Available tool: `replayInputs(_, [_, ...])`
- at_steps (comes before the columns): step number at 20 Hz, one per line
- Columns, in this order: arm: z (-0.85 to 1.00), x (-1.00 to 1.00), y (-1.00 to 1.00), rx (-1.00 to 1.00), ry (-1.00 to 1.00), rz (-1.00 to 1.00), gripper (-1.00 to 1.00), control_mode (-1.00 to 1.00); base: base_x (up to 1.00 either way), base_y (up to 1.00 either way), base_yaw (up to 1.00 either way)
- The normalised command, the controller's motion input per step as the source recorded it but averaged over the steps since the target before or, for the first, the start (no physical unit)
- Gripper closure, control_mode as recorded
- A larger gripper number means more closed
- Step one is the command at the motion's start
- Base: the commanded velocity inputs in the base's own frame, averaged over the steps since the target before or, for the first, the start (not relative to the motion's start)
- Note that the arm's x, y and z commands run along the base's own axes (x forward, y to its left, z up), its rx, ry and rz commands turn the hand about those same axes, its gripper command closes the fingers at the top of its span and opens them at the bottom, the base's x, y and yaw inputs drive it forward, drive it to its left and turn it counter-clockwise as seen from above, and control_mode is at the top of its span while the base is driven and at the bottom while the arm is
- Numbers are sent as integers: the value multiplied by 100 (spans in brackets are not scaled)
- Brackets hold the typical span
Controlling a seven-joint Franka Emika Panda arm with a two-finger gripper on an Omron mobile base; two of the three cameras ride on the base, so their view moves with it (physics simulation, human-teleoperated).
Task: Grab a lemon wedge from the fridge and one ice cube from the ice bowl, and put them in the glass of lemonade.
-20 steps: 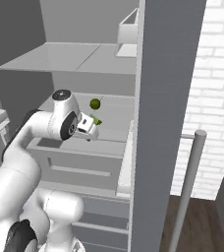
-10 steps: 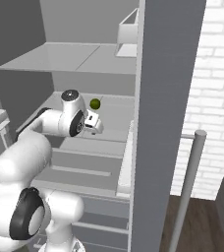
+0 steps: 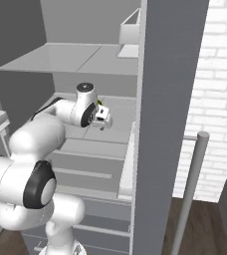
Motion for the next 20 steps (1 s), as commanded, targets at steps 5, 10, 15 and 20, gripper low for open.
replayInputs(5, [-1, 18, -10, 0, -5, 15, -100, -100, 0, 0, 0])
replayInputs(10, [-8, 40, 0, 0, -3, 24, -100, -100, 0, 0, 0])
replayInputs(15, [0, 27, 0, 0, 0, 24, -100, -100, 0, 0, 0])
replayInputs(20, [-2, 32, 3, 0, 0, 23, -100, -100, 0, 0, 0])
